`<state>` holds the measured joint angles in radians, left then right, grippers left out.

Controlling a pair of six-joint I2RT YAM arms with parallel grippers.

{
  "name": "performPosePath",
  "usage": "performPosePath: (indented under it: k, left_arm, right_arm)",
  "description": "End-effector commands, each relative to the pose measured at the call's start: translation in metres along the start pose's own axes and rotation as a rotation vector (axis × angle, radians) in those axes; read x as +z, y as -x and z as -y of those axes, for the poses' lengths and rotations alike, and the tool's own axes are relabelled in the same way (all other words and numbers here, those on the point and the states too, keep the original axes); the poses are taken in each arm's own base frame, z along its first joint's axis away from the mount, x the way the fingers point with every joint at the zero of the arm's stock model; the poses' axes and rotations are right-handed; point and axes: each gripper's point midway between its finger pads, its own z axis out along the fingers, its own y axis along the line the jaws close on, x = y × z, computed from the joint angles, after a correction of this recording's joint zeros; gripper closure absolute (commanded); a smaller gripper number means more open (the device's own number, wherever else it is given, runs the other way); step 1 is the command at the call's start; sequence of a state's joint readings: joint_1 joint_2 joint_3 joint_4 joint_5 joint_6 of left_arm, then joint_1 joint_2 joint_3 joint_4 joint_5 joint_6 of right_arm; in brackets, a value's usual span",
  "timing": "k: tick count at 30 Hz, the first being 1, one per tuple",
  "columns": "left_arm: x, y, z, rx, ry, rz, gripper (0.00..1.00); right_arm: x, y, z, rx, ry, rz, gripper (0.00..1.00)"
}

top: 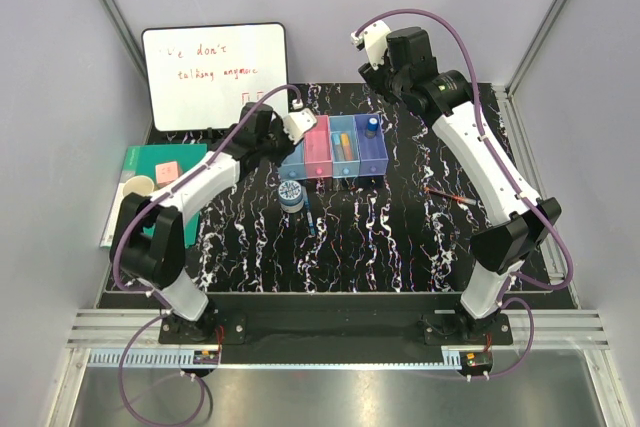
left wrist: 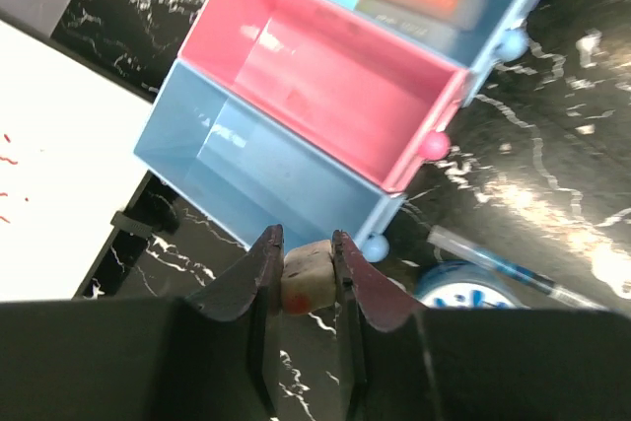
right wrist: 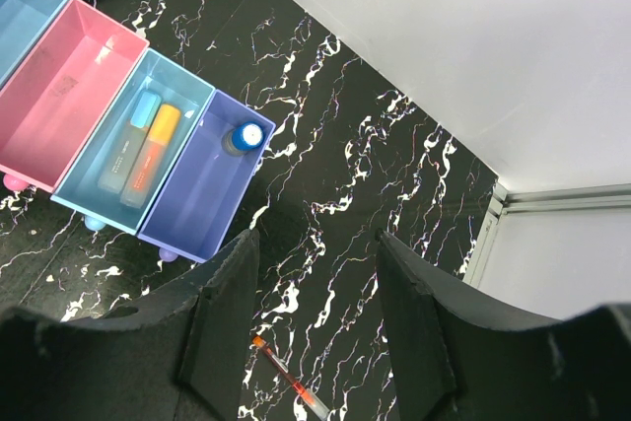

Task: Sort the stationery into containers
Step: Place the stationery in the storage box.

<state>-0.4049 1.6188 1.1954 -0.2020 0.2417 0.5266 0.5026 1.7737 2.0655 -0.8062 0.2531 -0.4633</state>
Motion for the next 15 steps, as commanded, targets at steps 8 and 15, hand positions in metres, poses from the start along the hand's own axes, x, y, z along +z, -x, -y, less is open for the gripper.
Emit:
performPosePath:
  k: [8,15]
  left_arm:
    - [0.023,0.06,-0.023,0.09,-0.013,0.191,1.0]
    - [0.05,0.083,-0.03,0.08,-0.049,0.236,1.0]
  right_arm:
    - [-0.012,0.01,0.016,0.018,-0.059,0.039,0.43]
    - [-0.006,0.001,0.017,0.004,-0.081,0.012,0.43]
